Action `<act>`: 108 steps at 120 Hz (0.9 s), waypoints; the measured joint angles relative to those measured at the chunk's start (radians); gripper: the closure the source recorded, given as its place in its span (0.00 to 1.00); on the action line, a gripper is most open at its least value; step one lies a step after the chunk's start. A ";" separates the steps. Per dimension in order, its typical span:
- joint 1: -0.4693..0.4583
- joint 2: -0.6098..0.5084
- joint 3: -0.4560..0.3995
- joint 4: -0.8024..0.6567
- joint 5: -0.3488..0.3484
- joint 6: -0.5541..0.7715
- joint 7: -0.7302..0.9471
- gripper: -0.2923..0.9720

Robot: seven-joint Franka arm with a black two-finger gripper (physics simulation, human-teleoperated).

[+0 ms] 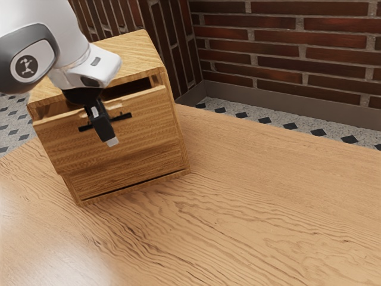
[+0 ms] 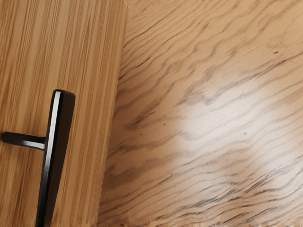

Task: Pull the drawer handle with one arm to open the drawer

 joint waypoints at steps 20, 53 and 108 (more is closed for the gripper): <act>-0.001 0.011 -0.002 -0.004 0.012 -0.010 -0.004 0.24; -0.001 0.012 0.003 -0.022 0.016 -0.005 -0.011 0.23; 0.014 -0.018 -0.129 -0.038 0.011 -0.065 -0.025 0.34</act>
